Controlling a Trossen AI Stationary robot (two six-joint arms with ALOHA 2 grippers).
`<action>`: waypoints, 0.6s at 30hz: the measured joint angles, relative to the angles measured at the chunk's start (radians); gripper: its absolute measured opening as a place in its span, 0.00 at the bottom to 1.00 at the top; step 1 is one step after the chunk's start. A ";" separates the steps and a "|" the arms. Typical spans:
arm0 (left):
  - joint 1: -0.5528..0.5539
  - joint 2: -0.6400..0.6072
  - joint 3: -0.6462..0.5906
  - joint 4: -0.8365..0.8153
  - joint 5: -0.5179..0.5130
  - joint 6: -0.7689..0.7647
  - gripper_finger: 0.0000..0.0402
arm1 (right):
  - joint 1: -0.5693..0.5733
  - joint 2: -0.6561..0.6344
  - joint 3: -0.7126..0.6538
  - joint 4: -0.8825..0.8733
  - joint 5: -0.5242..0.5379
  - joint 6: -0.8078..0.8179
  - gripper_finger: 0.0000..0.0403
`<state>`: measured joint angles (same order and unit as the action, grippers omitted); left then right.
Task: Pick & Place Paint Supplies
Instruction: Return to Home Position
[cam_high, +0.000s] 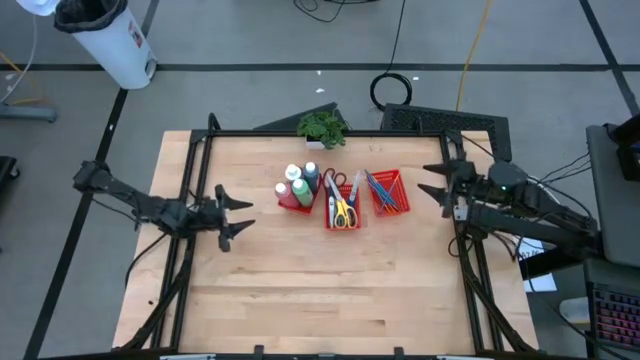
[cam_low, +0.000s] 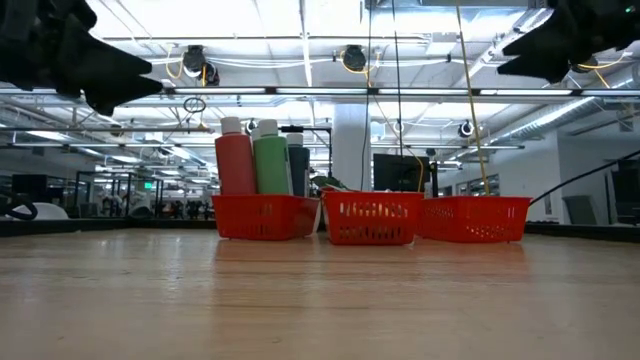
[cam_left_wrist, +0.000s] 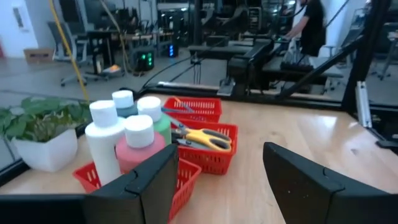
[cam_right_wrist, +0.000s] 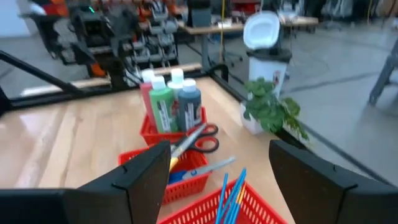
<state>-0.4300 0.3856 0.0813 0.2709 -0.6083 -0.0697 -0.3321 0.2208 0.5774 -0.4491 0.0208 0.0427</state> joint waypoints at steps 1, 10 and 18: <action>0.000 -0.029 -0.003 -0.018 0.007 0.012 0.60 | 0.004 -0.017 0.000 0.001 0.000 -0.006 0.66; 0.000 -0.283 -0.003 -0.207 0.033 0.084 0.60 | 0.020 -0.210 -0.028 -0.054 0.001 0.025 0.65; 0.000 -0.380 -0.004 -0.351 0.042 0.032 0.60 | 0.020 -0.172 -0.223 0.163 0.001 0.028 0.66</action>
<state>-0.4301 0.0055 0.0772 -0.0798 -0.5661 -0.0379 -0.3120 0.0488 0.3548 -0.2864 0.0222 0.0703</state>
